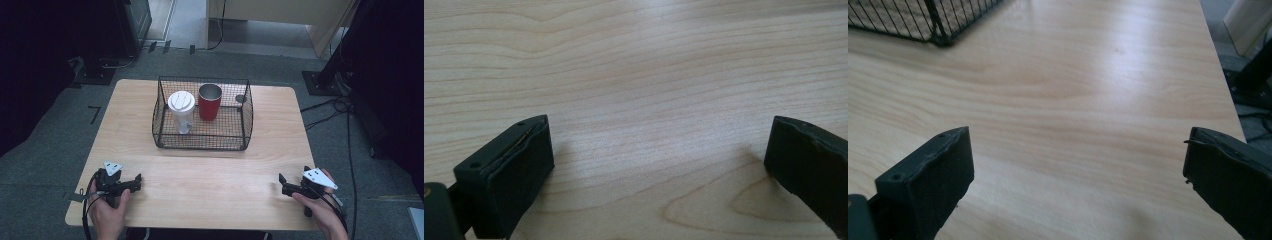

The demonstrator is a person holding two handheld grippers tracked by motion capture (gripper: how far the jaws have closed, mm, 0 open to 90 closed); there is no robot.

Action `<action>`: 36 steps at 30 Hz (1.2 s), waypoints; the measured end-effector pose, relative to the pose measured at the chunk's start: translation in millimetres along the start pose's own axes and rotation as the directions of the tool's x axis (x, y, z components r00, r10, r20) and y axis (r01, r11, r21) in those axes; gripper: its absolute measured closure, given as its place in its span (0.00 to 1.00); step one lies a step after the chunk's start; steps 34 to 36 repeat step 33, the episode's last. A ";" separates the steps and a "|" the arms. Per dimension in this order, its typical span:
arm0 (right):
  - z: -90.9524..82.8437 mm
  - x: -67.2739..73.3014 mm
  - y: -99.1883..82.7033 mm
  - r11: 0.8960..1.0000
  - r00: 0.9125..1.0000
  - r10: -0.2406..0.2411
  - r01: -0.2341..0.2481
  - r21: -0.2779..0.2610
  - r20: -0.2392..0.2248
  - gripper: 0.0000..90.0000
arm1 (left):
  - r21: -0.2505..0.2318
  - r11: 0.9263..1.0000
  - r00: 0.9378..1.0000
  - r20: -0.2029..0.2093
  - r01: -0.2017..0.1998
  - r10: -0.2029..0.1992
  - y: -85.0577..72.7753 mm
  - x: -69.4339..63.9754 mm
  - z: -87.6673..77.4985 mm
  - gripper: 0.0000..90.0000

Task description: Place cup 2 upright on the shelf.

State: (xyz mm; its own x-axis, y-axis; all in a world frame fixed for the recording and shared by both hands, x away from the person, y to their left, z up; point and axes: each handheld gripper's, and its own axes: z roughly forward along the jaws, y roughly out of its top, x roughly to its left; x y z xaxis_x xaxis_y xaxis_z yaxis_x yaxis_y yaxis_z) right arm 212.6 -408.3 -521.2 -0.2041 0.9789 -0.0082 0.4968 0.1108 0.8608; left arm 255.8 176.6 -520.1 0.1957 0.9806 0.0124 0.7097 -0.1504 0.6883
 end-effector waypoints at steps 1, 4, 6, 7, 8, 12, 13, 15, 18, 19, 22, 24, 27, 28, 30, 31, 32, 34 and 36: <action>-0.6 -0.2 -0.7 1.000 1.000 -0.006 0.006 0.015 0.006 0.01 | 0.000 1.000 1.000 0.000 0.000 0.000 0.0 0.0 0.0 0.00; -2.1 -1.8 -2.5 0.998 1.000 0.001 -0.002 0.059 0.009 0.04 | 0.000 1.000 1.000 0.000 0.000 0.000 0.1 0.0 0.1 0.00; -1.9 -2.8 -3.0 0.997 1.000 0.012 -0.014 0.082 0.018 0.06 | -0.001 1.000 1.000 0.000 0.000 0.000 0.0 0.0 0.1 0.00; -1.9 -2.8 -3.0 0.997 1.000 0.012 -0.014 0.082 0.018 0.06 | -0.001 1.000 1.000 0.000 0.000 0.000 0.0 0.0 0.1 0.00; -0.3 -2.7 -3.1 0.993 0.999 0.004 -0.008 0.116 0.034 0.07 | -0.001 1.000 1.000 0.000 0.000 0.000 0.1 0.0 0.1 0.00; 3.5 -0.6 -4.0 0.980 0.999 -0.020 0.013 0.199 0.033 0.07 | -0.001 1.000 1.000 0.000 0.001 -0.001 0.0 0.0 0.1 0.00; 3.7 -0.6 -3.9 0.979 1.000 -0.003 -0.001 0.205 0.019 0.07 | -0.001 1.000 1.000 0.000 0.000 0.000 0.0 0.1 0.1 0.00; 3.8 -0.9 -4.1 0.976 1.000 0.021 -0.021 0.215 0.004 0.08 | -0.001 1.000 1.000 0.000 0.000 0.000 0.0 0.0 0.1 0.00; 2.8 -1.0 -4.9 0.975 0.999 0.038 -0.036 0.220 -0.004 0.08 | 0.000 1.000 1.000 0.000 0.000 0.000 0.1 0.0 0.0 0.00; 2.3 -0.9 -5.3 0.975 0.999 0.039 -0.037 0.220 -0.003 0.08 | 0.000 1.000 1.000 0.000 0.000 0.000 0.1 0.0 0.0 0.00; 2.0 -0.8 -5.5 0.975 0.999 0.040 -0.038 0.220 -0.004 0.08 | 0.000 1.000 1.000 0.000 0.000 0.000 0.0 0.0 0.0 0.00; 1.7 -1.3 -5.7 0.975 0.999 0.040 -0.038 0.219 -0.002 0.08 | 0.000 1.000 1.000 -0.001 0.000 0.000 0.1 0.0 0.0 0.00; 1.8 -1.9 -5.7 0.974 0.999 0.048 -0.050 0.219 0.011 0.08 | 0.000 1.000 1.000 0.000 0.000 0.000 0.1 0.0 0.0 0.00; 1.9 -2.4 -5.7 0.975 0.999 0.049 -0.050 0.219 0.012 0.08 | 0.000 1.000 1.000 -0.001 -0.001 0.001 0.1 0.0 0.0 0.00; 1.8 -3.5 -5.6 0.974 0.998 0.055 -0.059 0.219 0.022 0.08 | 0.000 1.000 1.000 0.000 0.000 0.000 0.1 0.0 0.0 0.00; 1.7 -3.5 -5.6 0.974 0.998 0.058 -0.062 0.219 0.024 0.08 | 0.000 1.000 1.000 0.000 0.000 0.000 0.1 0.0 0.0 0.00; 1.7 -3.6 -5.6 0.974 0.998 0.057 -0.061 0.219 0.024 0.08 | 0.000 1.000 1.000 0.000 0.000 0.000 0.1 0.0 0.0 0.00; 1.8 -3.5 -5.6 0.974 0.998 0.057 -0.061 0.219 0.024 0.08 | 0.000 1.000 1.000 0.000 0.000 0.000 0.1 0.0 0.0 0.00; 1.8 -3.5 -5.6 0.974 0.998 0.057 -0.061 0.219 0.024 0.08 | 0.000 1.000 1.000 0.000 0.000 0.000 0.1 0.0 0.0 0.00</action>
